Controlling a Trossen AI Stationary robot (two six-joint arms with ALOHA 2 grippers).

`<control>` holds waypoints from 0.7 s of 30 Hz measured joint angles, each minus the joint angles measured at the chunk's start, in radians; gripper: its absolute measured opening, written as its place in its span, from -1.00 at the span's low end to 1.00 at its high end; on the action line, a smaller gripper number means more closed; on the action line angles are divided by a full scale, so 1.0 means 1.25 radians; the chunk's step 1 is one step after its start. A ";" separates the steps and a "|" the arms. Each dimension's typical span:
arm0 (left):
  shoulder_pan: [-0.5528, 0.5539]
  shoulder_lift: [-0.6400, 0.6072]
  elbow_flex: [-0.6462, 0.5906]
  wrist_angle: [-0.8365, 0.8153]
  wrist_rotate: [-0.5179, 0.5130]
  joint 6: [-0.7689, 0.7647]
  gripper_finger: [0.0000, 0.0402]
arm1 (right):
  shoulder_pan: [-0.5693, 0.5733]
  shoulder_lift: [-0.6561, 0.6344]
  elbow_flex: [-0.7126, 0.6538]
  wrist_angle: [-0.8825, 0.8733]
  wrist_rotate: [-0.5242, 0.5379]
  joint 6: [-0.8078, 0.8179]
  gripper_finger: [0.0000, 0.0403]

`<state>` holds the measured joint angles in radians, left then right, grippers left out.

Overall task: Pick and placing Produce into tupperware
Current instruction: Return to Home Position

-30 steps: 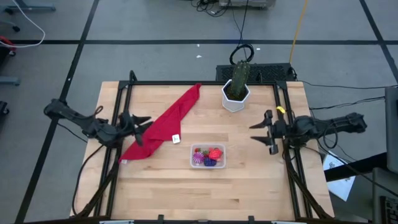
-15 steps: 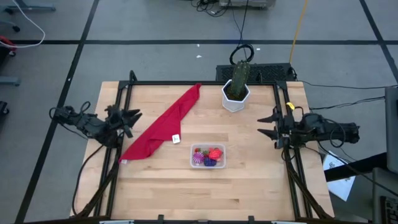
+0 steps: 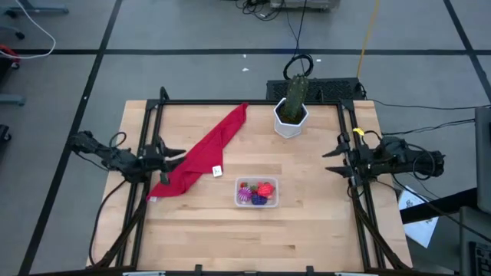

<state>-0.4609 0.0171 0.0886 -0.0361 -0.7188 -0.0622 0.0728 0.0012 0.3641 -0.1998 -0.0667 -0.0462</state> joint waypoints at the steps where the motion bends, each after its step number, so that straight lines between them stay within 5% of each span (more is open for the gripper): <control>1: 0.005 -0.001 -0.008 0.017 0.001 0.009 -0.40 | 0.000 0.000 0.000 -0.004 -0.011 0.003 -0.08; 15: 0.194 0.000 0.001 -0.002 0.197 0.034 -0.40 | -0.006 0.000 0.000 -0.051 -0.027 -0.009 -0.08; 21: 0.321 0.000 0.001 -0.048 0.301 -0.037 -0.40 | -0.033 0.000 -0.003 -0.066 0.056 -0.011 -0.08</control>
<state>-0.0595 0.0170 0.0895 -0.0956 -0.3422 -0.1083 0.0313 0.0013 0.3609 -0.2823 0.0029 -0.0603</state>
